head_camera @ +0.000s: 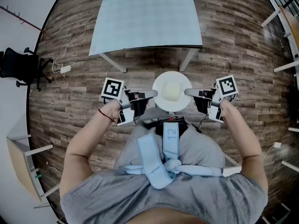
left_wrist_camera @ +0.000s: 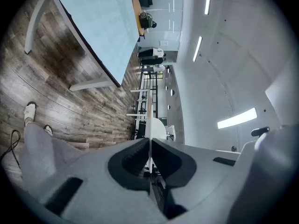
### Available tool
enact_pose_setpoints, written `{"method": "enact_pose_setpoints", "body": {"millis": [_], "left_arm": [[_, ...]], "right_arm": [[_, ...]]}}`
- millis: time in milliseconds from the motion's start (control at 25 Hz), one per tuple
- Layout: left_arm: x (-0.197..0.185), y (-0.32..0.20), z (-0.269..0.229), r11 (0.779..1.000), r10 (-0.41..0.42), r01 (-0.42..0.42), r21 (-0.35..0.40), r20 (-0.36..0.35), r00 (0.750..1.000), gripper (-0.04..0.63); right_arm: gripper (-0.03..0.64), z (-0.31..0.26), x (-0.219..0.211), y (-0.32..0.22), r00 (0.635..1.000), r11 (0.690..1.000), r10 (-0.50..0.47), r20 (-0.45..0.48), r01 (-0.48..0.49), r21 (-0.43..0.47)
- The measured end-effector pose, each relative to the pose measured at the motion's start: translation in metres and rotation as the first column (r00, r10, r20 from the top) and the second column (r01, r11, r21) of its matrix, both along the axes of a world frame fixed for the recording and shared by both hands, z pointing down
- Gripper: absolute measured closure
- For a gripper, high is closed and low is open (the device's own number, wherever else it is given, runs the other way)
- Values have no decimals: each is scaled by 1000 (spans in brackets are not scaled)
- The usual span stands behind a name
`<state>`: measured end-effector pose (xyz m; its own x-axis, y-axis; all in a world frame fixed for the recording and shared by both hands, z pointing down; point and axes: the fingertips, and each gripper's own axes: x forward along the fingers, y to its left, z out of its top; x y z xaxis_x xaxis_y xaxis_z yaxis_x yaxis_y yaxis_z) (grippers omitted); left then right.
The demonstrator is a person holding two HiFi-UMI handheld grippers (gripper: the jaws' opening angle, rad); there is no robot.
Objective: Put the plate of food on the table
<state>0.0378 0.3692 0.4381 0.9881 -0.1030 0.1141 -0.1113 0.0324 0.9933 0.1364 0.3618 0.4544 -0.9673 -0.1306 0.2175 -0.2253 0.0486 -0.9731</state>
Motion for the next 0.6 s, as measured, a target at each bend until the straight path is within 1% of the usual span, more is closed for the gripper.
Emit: {"method": "enact_pose_setpoints", "body": {"millis": [600], "left_arm": [[0, 1, 1, 1000, 6, -6, 13, 6, 1000, 568]], "right_arm": [[580, 1, 0, -1, 1000, 1000, 4, 0, -4, 12]]}}
